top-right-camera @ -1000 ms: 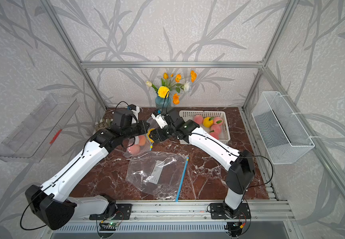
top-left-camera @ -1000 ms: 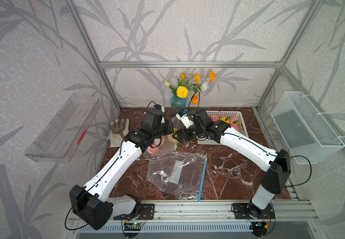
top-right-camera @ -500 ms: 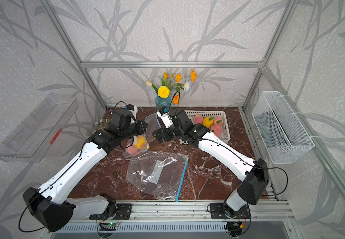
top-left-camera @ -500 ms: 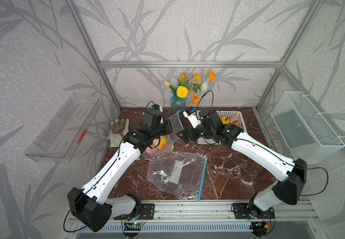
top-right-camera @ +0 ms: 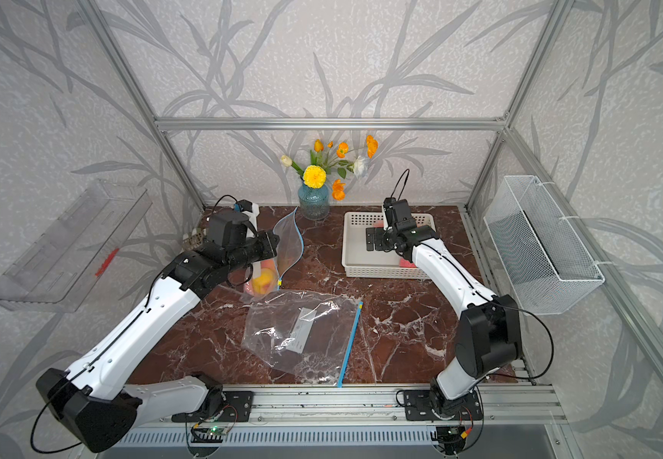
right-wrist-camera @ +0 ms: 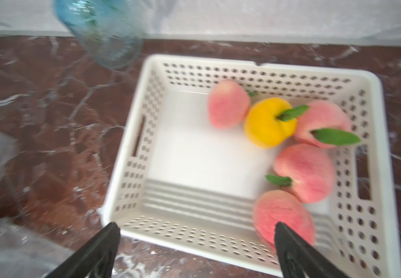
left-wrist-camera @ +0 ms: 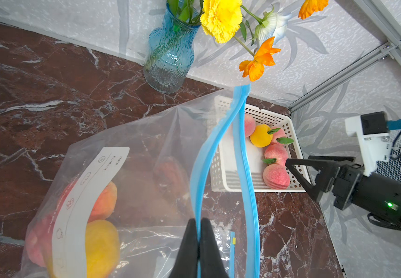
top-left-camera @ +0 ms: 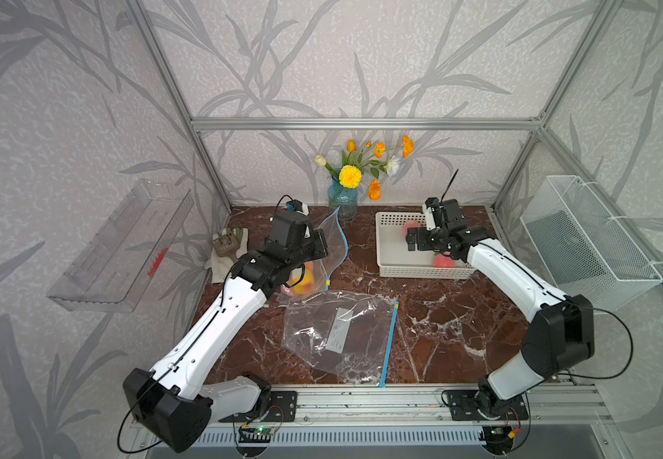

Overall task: Place the peach in a zip-top bag and seal the zipper
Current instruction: Pick up the peach from the basket.

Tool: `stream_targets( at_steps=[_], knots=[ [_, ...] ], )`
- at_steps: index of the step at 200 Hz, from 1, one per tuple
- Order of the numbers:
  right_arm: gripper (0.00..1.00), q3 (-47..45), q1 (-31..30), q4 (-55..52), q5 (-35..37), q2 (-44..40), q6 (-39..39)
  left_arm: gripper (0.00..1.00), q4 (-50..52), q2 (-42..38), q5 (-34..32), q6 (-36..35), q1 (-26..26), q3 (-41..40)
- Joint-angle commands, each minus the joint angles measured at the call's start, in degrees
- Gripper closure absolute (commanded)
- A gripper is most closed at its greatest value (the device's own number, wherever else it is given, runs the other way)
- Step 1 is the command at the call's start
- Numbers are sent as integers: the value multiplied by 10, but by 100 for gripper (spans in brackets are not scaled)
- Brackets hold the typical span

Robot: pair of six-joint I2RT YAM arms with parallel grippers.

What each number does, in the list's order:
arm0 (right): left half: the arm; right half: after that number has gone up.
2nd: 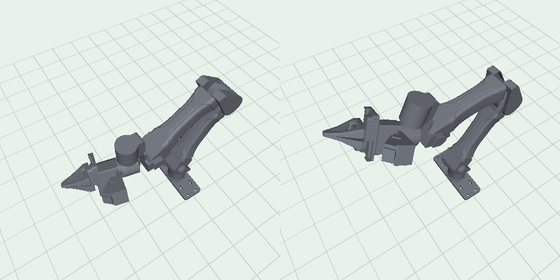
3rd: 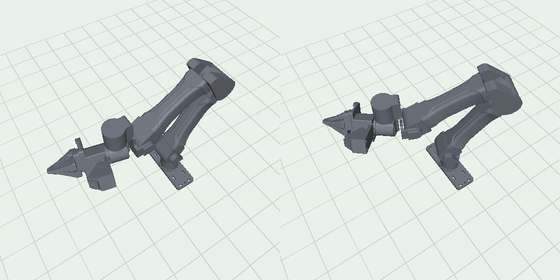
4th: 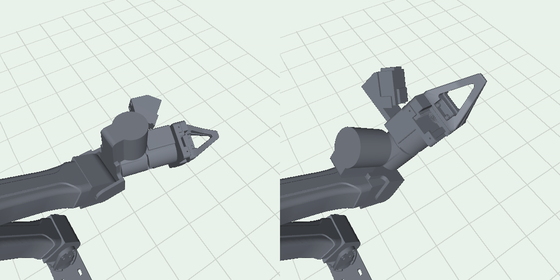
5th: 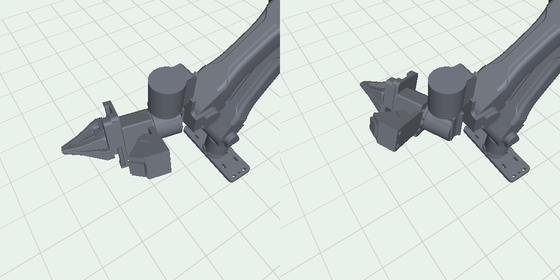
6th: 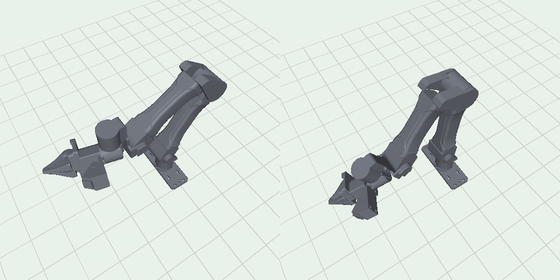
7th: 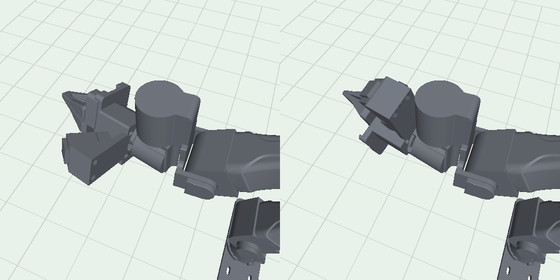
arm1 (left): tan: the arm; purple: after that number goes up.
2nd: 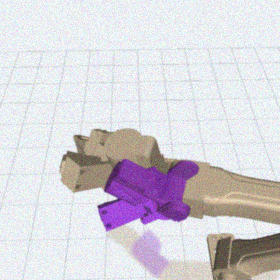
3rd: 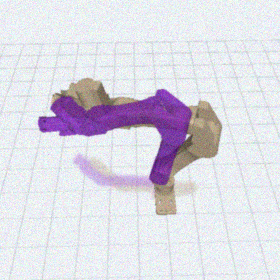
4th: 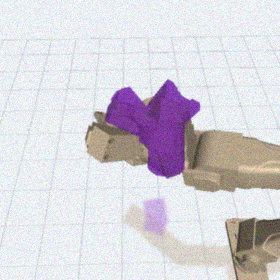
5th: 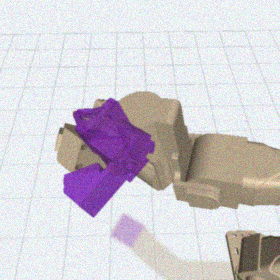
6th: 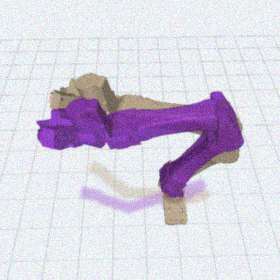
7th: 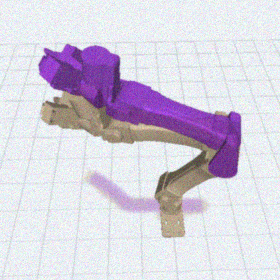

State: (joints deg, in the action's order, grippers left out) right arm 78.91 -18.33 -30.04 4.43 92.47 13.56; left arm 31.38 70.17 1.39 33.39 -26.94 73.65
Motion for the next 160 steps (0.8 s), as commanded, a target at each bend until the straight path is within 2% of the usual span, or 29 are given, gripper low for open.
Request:
stream_targets(
  at_steps=[1,21,42,82,125,160],
  knots=[
    [1,-7,16,-48,66,12,11,100,7,-7,-2,-9,1,-6],
    [1,-5,26,-72,93,33,11,100,10,-7,-5,-9,1,-5],
    [0,4,39,-92,93,50,20,100,9,-7,-5,-10,2,-6],
    [2,37,60,-131,95,132,27,100,10,-6,-3,-10,2,-7],
    [5,70,85,-136,75,191,20,100,16,-6,-2,-13,2,-3],
    [13,103,87,-151,65,239,4,100,11,-6,-1,-9,2,-2]
  ],
)
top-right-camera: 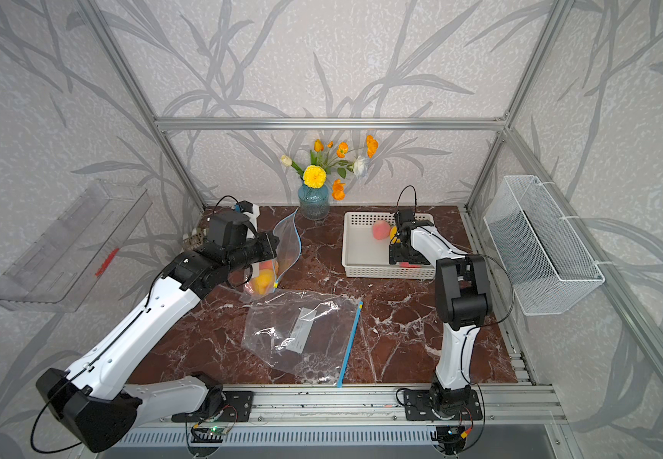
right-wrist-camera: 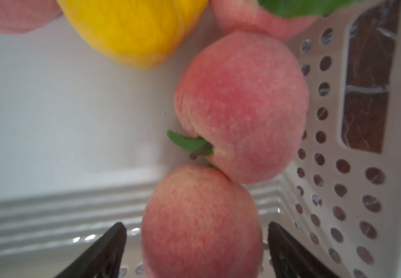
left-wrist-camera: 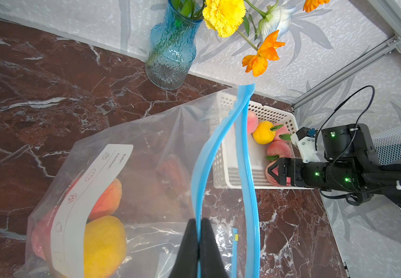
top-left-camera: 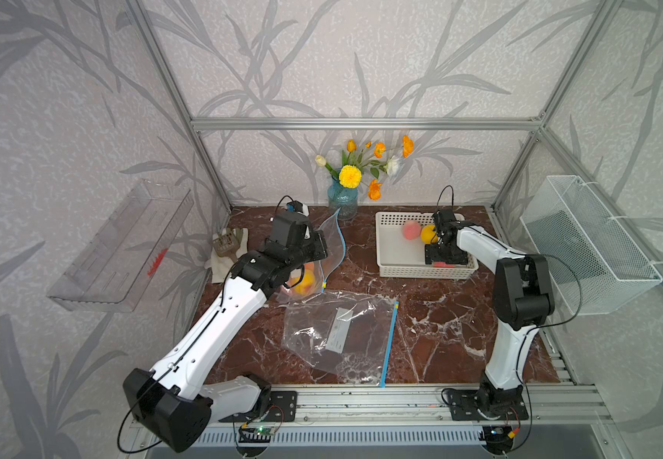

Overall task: Place the peach in a zip-top bag and seal the zipper
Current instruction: Pick up the peach from the basket.

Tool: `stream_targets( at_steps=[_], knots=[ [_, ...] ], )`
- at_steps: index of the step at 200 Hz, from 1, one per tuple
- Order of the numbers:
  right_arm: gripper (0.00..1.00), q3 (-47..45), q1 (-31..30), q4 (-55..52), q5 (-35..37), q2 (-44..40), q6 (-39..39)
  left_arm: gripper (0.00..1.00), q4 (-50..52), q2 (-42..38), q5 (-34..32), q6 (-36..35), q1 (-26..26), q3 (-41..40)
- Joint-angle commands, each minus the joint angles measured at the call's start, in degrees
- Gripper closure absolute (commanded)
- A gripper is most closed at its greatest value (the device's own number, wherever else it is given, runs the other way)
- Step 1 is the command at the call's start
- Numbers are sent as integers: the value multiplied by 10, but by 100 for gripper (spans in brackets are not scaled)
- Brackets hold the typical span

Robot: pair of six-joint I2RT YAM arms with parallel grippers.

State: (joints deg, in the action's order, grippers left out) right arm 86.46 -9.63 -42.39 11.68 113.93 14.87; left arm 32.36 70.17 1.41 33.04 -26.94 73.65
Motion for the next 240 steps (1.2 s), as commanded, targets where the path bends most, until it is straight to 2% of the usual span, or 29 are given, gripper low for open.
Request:
stream_targets(
  at_steps=[1,25,42,64,137,163,196,212,240],
  knots=[
    [13,28,0,-28,-8,25,-9,100,1,-6,-1,-5,2,-2],
    [22,24,0,-22,-15,25,-8,100,4,-6,-3,-5,3,-2],
    [33,21,0,-17,-25,16,-8,100,3,-6,-1,-5,3,-2],
    [38,11,0,-3,-44,-5,-7,100,2,-6,0,-4,3,-2],
    [38,-76,0,123,-204,-176,-12,100,-3,3,3,-3,3,-2],
    [38,-120,0,191,-311,-236,1,100,-6,8,8,-2,4,-4],
    [38,-171,-11,288,-440,-289,59,100,-10,17,14,-2,4,-4],
    [38,-177,-36,309,-456,-304,67,100,-12,19,14,-2,3,-5],
    [37,-173,-107,342,-444,-328,53,100,-14,20,12,-1,4,-7]
  ],
)
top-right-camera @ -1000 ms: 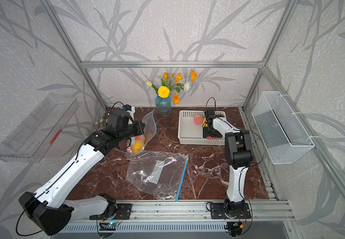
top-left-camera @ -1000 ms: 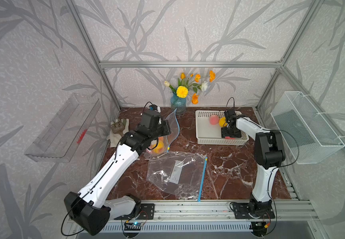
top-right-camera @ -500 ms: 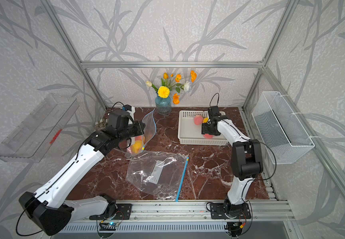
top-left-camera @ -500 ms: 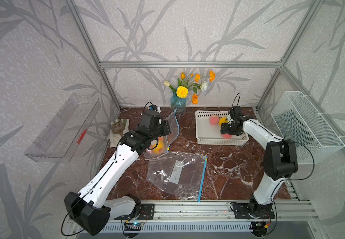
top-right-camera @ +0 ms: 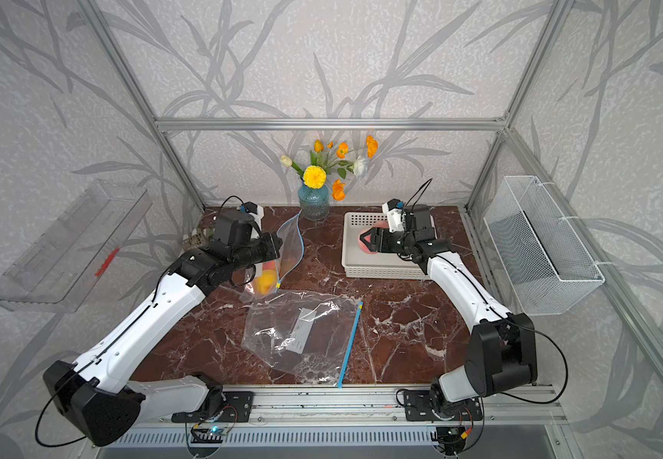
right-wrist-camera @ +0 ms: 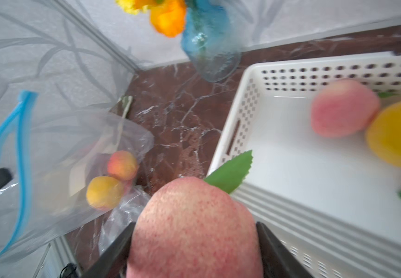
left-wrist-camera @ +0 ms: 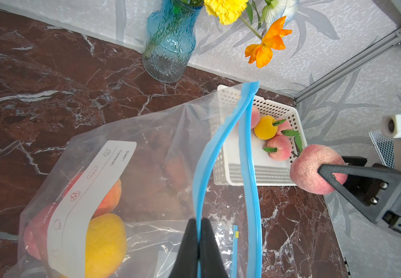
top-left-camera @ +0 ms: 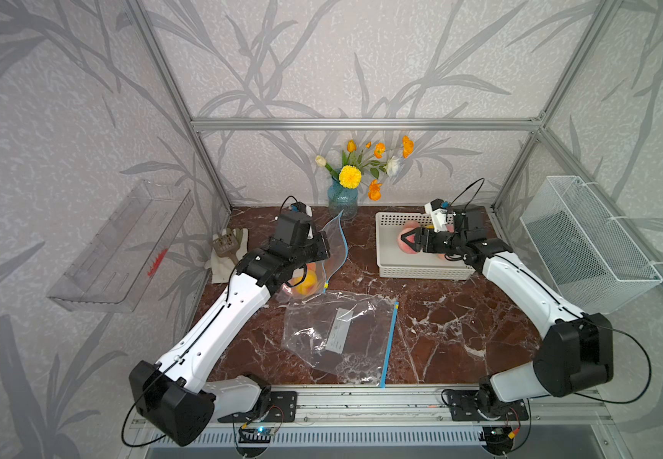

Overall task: Place the peach in a zip-top bag and seal the zipper
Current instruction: Pick up the peach from the basket, then place the peach in the zipper food storage bag.

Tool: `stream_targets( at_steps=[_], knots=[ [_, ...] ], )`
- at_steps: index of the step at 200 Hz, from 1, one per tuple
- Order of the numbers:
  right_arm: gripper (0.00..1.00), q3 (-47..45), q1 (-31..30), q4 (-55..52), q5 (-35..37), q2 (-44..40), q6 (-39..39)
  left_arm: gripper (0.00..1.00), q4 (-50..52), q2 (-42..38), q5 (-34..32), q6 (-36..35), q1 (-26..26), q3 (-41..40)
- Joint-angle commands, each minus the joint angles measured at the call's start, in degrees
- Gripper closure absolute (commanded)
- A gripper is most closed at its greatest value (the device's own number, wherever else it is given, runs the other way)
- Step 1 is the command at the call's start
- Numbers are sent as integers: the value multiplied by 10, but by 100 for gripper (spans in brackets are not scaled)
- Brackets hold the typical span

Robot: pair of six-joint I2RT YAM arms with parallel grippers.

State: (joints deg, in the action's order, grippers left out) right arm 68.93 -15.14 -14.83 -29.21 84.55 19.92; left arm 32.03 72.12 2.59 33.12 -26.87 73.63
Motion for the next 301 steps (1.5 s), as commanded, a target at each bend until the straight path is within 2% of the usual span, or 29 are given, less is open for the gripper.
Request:
stream_targets(
  at_steps=[1,46,91,121,203,266,301],
  knots=[
    [37,2,-55,68,-35,-35,2,100,-11,1,0,-2,3,-7],
    [35,8,-159,186,-31,-48,34,100,-11,2,3,0,4,-9],
    [34,31,-203,232,-23,-17,73,100,-13,-1,8,2,4,-13],
    [33,33,-232,262,-46,4,71,100,-16,-5,11,1,4,-15],
    [32,66,-247,208,-46,57,51,100,-23,-23,5,5,4,-24],
    [32,76,-255,105,19,60,-3,100,-39,-42,-5,-1,4,-31],
    [29,83,-262,104,-8,68,-9,100,-43,-44,-4,1,4,-33]
  ],
)
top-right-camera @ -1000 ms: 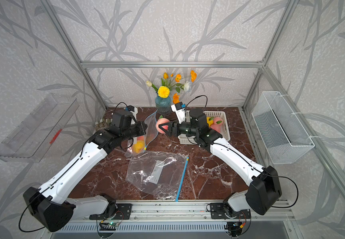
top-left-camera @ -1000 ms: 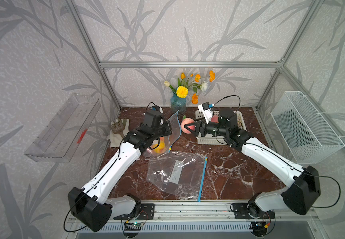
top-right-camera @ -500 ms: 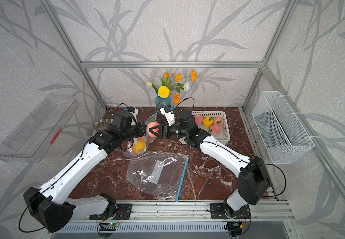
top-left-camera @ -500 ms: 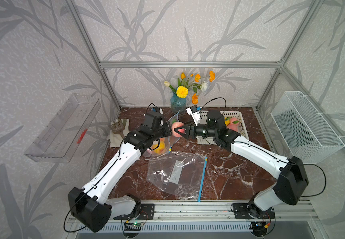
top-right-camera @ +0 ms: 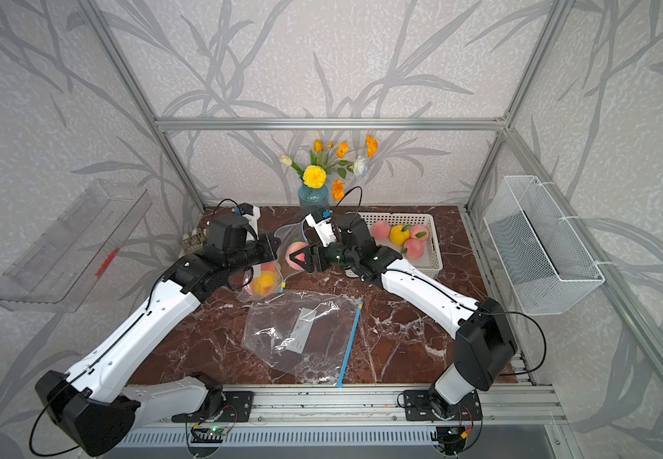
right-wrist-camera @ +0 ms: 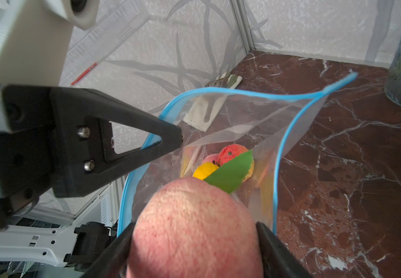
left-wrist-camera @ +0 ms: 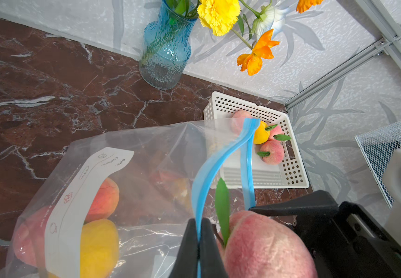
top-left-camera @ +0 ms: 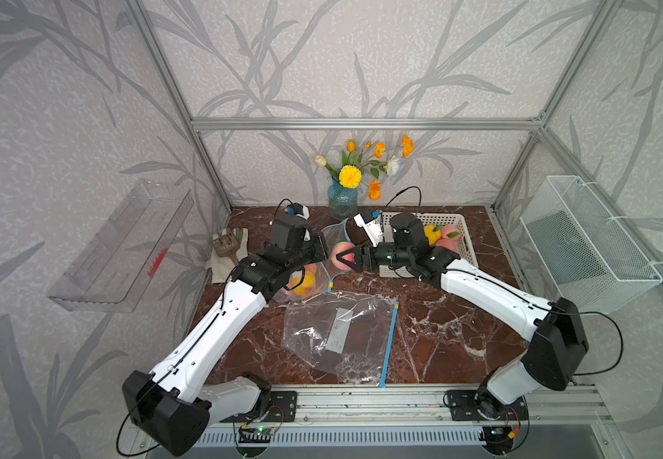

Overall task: Place the peach in a zip-top bag and seal the zipper
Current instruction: Place the peach in the zipper food storage bag.

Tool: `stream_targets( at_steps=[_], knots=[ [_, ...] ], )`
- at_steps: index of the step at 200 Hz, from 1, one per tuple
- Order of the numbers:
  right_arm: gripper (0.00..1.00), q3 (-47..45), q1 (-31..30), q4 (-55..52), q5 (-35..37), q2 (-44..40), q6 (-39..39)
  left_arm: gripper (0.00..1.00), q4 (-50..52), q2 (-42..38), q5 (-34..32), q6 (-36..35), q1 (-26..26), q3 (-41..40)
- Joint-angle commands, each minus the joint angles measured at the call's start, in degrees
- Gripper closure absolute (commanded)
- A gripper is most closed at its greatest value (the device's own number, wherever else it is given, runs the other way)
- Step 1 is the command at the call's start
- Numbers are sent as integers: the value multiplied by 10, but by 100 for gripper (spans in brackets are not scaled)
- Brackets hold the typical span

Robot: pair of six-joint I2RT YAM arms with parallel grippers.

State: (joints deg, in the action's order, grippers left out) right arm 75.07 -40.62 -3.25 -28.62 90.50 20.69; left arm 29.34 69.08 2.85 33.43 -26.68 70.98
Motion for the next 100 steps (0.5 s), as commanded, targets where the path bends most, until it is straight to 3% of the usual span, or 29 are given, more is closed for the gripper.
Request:
stream_targets(
  at_steps=[1,25,67,100],
  knots=[
    [28,21,-7,-11,-15,9,-16,100,-17,-13,-7,-2,2,-6],
    [26,33,-11,-19,-18,21,-14,100,-18,-15,-2,3,1,-11],
    [12,37,-11,-19,-5,17,-5,100,-14,-19,-4,4,2,-14],
    [10,38,-11,-11,-6,5,-3,100,-13,-23,-6,1,2,-17]
  ],
)
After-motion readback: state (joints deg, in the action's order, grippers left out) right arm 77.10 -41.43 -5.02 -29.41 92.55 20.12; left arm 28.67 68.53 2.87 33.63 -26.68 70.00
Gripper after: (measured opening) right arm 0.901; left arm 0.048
